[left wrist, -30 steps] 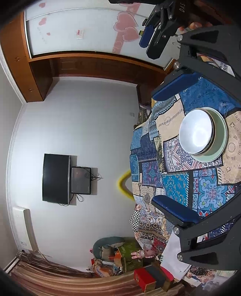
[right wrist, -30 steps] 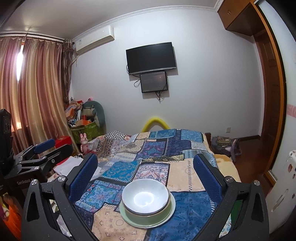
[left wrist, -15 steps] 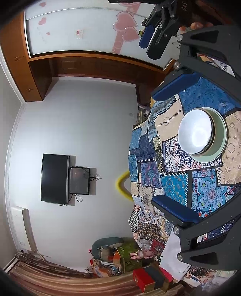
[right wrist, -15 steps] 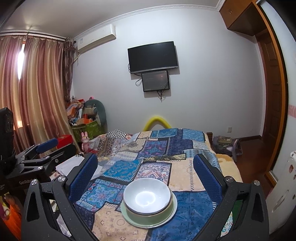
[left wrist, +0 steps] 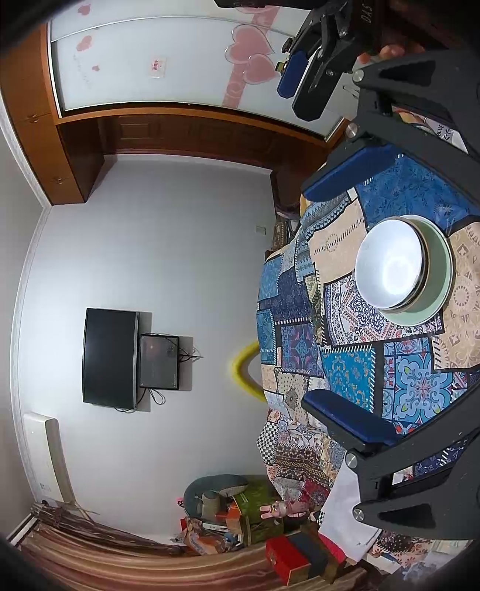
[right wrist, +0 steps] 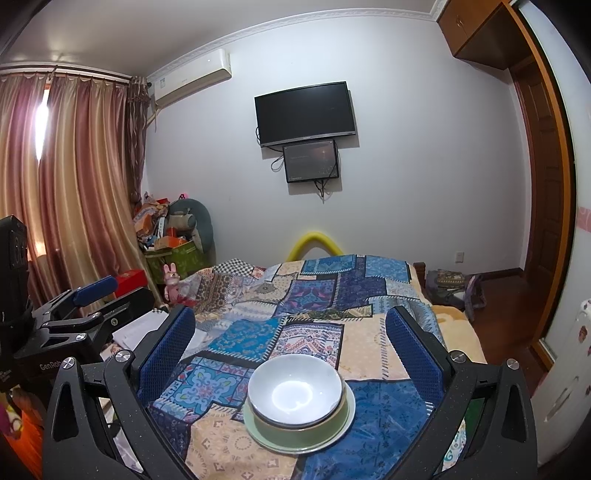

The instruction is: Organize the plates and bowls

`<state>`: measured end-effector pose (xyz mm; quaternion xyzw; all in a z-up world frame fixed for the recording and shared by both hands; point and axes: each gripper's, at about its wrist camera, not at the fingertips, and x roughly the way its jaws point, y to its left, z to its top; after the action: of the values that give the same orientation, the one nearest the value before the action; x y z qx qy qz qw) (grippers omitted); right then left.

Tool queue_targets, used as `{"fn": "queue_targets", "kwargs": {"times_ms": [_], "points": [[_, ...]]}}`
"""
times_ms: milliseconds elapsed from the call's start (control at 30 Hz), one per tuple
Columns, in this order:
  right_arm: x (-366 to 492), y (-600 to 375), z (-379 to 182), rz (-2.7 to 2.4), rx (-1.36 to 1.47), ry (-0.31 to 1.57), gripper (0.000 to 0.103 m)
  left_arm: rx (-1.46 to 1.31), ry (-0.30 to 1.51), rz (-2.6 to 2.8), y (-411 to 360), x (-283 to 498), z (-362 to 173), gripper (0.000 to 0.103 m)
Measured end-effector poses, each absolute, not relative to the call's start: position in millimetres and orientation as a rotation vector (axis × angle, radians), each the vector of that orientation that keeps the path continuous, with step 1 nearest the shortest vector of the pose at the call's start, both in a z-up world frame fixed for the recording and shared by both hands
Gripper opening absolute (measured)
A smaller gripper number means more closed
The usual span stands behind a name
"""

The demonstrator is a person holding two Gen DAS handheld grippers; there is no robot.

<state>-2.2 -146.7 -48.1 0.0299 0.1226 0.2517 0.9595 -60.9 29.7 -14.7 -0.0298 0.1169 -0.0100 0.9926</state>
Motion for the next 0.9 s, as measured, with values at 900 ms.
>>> {"fn": "queue_targets", "kwargs": {"times_ms": [900], "points": [[0.0, -148.0, -46.1, 0.509, 0.07, 0.254, 0.103, -0.091, 0.248, -0.056, 35.9, -54.3, -17.8, 0.103]]}}
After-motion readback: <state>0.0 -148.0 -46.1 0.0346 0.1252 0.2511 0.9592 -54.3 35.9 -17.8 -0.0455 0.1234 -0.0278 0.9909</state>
